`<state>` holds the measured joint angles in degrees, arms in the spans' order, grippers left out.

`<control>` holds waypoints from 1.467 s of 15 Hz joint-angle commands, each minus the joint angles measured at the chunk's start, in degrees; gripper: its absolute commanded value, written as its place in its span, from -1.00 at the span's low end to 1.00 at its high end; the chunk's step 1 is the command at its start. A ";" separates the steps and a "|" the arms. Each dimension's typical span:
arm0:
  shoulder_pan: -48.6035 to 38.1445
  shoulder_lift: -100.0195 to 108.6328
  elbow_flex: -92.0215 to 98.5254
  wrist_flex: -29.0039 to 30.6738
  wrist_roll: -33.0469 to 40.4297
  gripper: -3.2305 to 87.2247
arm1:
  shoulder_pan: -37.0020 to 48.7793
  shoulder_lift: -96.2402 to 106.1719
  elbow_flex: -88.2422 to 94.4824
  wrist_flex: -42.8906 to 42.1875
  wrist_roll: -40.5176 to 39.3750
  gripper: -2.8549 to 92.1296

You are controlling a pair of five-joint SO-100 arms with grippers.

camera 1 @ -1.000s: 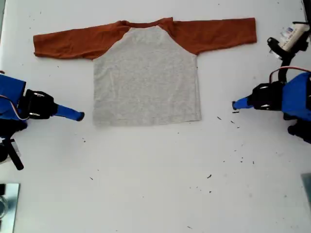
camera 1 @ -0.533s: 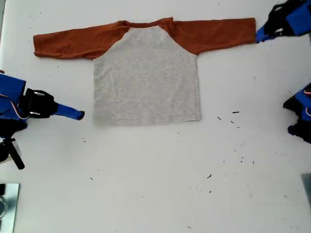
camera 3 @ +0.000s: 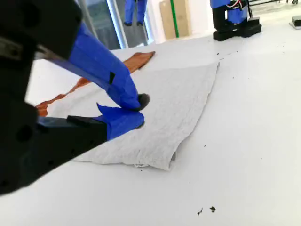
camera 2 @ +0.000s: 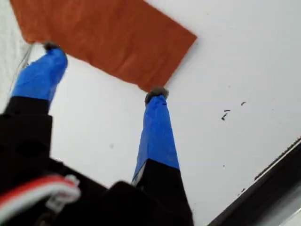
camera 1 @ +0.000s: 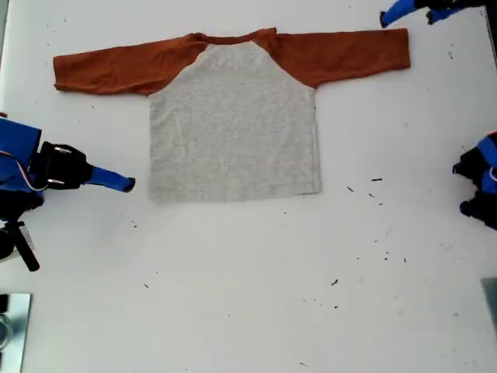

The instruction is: Fold t shirt

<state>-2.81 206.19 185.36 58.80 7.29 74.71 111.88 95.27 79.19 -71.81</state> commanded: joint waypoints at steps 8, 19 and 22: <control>0.44 0.44 0.53 0.09 1.14 -0.93 | 3.08 -11.69 10.99 -19.86 -1.49 -0.12; 0.62 0.35 0.53 0.09 0.88 -0.93 | -6.15 8.00 16.17 -15.29 -3.69 -0.85; 0.97 0.35 0.53 0.09 0.70 -0.93 | -21.09 15.47 6.68 -6.77 4.57 -0.86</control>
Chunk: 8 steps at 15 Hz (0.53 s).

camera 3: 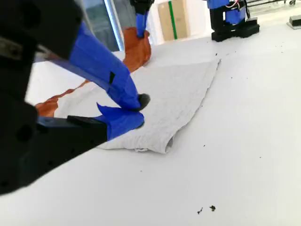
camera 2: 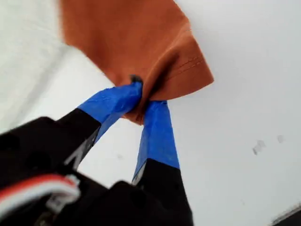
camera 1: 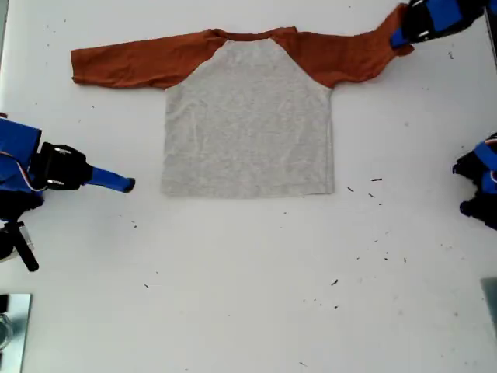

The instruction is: Fold t shirt

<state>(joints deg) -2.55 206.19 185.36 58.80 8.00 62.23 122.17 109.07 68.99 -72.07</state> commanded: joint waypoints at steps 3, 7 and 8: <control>-0.18 0.35 0.53 0.09 0.00 -0.93 | -39.20 1.67 -16.87 -7.38 23.29 -0.77; -0.09 0.35 0.53 0.09 0.00 -0.93 | -48.69 1.23 -30.32 -4.48 21.36 -0.29; -0.26 0.35 0.53 0.09 0.00 -0.93 | -45.53 7.12 -25.40 -2.29 23.03 -0.29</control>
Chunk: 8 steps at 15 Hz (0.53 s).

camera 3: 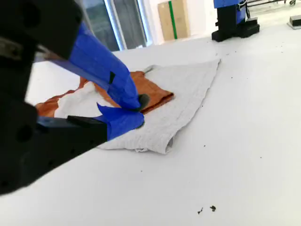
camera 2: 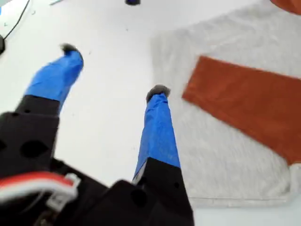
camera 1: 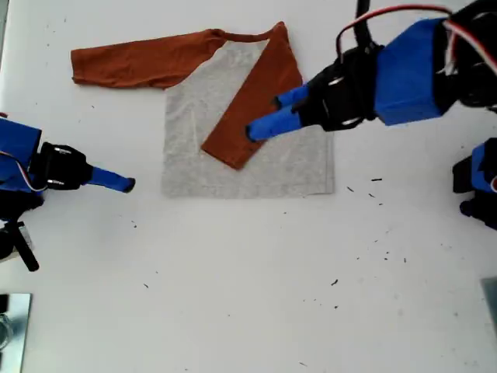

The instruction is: Fold t shirt

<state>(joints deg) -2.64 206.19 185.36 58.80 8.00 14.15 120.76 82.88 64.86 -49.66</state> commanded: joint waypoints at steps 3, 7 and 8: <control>-0.79 0.35 0.53 0.09 0.00 -0.87 | 12.66 31.20 29.36 5.62 4.39 -0.45; -0.44 0.35 0.53 -0.09 -1.41 -0.93 | 13.10 61.70 71.81 5.54 17.67 -0.86; 0.18 0.44 0.53 -0.97 -2.29 -0.93 | 11.25 70.22 79.72 7.03 20.21 -0.86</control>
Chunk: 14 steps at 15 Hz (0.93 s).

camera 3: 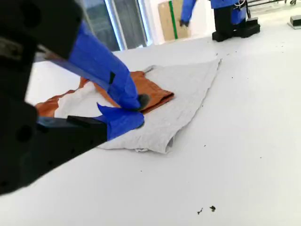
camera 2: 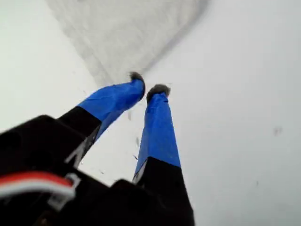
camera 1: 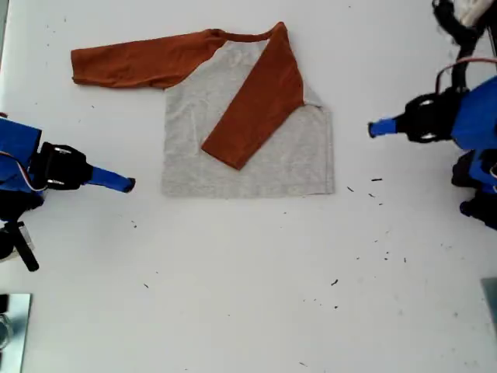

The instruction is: Fold t shirt

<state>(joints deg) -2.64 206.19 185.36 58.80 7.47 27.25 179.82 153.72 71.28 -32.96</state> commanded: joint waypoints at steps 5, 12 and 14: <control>-5.71 -28.56 -21.27 -3.34 -21.80 -0.94 | -5.45 20.92 23.03 6.24 5.80 -0.86; -59.77 -66.36 -69.43 30.59 3.08 -0.45 | -5.54 20.92 23.73 5.98 3.96 -0.86; -63.37 -71.54 -70.58 29.79 5.01 -0.32 | -5.54 20.92 23.73 5.98 3.78 -0.86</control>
<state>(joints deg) -63.72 137.11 117.69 88.77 11.51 22.15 200.13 174.38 77.70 -27.77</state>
